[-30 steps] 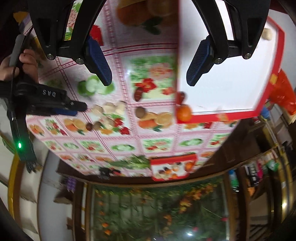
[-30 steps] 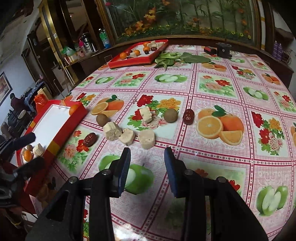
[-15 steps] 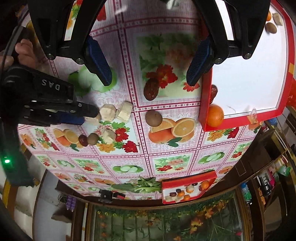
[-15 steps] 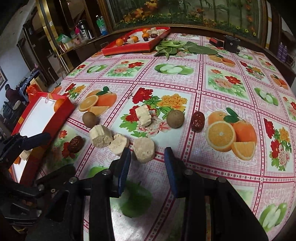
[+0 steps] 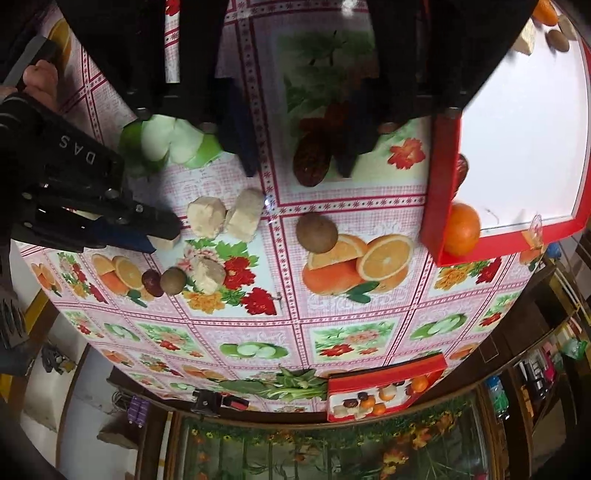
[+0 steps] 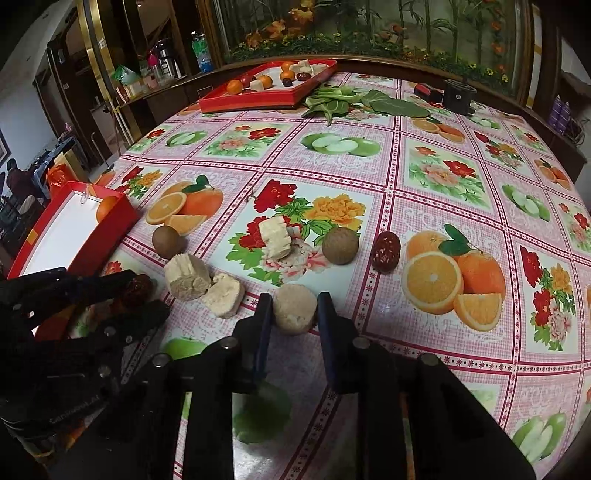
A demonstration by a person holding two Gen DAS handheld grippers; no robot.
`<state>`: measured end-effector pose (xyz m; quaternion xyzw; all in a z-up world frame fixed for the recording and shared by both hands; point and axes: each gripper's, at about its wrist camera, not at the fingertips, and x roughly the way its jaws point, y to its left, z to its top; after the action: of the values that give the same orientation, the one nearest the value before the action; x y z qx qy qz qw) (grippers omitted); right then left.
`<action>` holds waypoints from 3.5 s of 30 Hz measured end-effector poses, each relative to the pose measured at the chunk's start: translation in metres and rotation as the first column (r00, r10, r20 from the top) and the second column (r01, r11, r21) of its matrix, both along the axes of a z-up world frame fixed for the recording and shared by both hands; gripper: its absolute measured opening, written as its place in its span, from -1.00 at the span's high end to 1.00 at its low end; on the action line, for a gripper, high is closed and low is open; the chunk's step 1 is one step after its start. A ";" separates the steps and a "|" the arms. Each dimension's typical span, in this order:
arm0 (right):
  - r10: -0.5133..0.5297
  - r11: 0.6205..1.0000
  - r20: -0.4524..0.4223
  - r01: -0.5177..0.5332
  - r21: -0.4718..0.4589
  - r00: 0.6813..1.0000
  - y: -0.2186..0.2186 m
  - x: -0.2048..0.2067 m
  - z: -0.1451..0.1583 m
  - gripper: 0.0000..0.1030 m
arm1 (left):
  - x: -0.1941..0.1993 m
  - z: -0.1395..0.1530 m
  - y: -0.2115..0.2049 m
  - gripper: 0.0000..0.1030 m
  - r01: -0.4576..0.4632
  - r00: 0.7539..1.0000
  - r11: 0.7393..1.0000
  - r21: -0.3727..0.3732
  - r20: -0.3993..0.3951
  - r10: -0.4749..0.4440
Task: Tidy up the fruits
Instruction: 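Grasp a dark red date with the left tool while the right tool grasps a round pale cake, then carry the date and pale cake over the white tray and open both tools, then grasp a pale piece with the right tool while the left tool grasps a pale cube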
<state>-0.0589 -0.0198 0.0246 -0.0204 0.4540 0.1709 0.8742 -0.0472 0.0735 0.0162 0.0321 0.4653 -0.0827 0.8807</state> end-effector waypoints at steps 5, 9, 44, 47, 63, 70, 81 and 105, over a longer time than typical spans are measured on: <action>-0.002 1.000 -0.005 0.002 0.010 1.000 -0.002 -0.001 0.000 0.49 | -0.002 0.001 -0.004 0.66 0.023 1.000 1.000 -0.005 0.004 -0.023; -0.003 1.000 -0.006 0.003 0.017 1.000 -0.002 -0.002 0.000 0.49 | -0.006 0.001 -0.006 0.66 0.028 1.000 1.000 -0.014 0.009 -0.028; 0.283 0.915 0.165 -0.317 0.248 0.945 0.154 -0.046 0.039 0.48 | -0.073 0.053 0.126 0.66 -0.341 0.908 0.939 -0.037 0.246 0.340; 0.309 0.909 0.156 -0.339 0.241 0.938 0.171 -0.047 0.038 0.48 | -0.072 0.051 0.139 0.66 -0.376 0.895 0.926 -0.031 0.247 0.372; 0.366 0.908 0.087 -0.376 0.184 0.926 0.194 -0.052 0.021 0.48 | -0.065 0.032 0.168 0.66 -0.455 0.869 0.890 -0.013 0.211 0.448; 0.361 0.915 0.061 -0.366 0.168 0.930 0.193 -0.048 0.016 0.48 | -0.063 0.025 0.169 0.66 -0.461 0.870 0.887 0.000 0.193 0.453; 0.389 0.907 0.046 -0.391 0.157 0.920 0.197 -0.048 0.016 0.47 | -0.062 0.023 0.171 0.64 -0.492 0.860 0.870 0.021 0.167 0.482; 0.106 0.951 0.116 -0.135 0.277 0.988 0.060 -0.017 0.042 0.24 | -0.061 0.047 0.102 -0.35 -0.355 0.917 0.934 0.049 0.213 0.337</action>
<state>-0.0755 0.0403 0.0670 0.0692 0.3786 0.2861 0.8775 -0.1077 0.1751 0.0635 -0.0044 0.3753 0.0984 0.9216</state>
